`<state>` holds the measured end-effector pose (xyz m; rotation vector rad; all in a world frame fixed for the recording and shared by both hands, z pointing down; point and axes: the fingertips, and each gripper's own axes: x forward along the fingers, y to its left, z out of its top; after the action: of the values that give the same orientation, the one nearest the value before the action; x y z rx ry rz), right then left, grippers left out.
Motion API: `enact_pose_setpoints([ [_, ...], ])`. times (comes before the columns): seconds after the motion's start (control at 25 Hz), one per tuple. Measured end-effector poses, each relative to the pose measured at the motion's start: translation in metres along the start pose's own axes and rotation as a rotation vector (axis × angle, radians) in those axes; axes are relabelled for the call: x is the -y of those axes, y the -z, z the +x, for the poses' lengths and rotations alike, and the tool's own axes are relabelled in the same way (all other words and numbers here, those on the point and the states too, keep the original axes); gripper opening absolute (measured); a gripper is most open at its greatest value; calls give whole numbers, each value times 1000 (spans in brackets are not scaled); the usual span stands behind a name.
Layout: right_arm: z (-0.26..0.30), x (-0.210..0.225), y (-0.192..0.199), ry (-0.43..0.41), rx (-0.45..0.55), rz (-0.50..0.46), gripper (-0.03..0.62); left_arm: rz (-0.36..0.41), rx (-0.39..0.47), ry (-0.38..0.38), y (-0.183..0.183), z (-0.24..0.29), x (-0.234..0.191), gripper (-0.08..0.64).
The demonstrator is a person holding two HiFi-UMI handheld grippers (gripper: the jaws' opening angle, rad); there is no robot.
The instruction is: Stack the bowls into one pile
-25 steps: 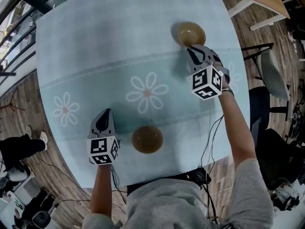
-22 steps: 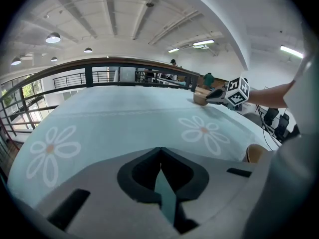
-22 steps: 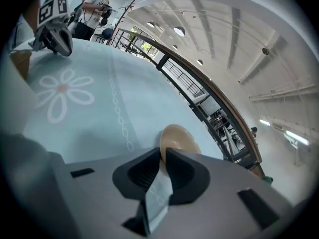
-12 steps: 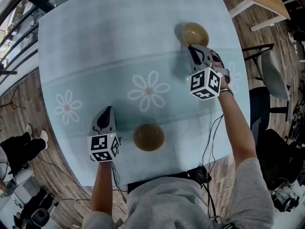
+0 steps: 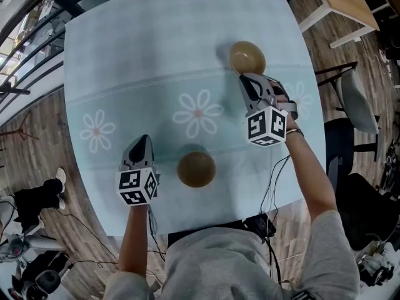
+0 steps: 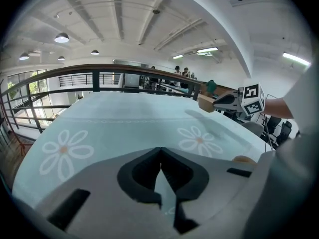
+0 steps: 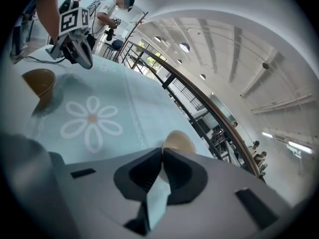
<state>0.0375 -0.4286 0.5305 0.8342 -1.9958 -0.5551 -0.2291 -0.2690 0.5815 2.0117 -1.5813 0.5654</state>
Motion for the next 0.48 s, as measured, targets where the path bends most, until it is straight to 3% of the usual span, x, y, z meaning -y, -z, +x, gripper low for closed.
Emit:
enact_pose_setpoints([
  [0.24, -32, -25, -22, -37, 49, -5, 34, 10, 11, -10, 0, -28, 8, 20],
  [0.48, -80, -77, -53, -122, 135, -47, 34, 24, 22, -23, 6, -57, 23, 20],
])
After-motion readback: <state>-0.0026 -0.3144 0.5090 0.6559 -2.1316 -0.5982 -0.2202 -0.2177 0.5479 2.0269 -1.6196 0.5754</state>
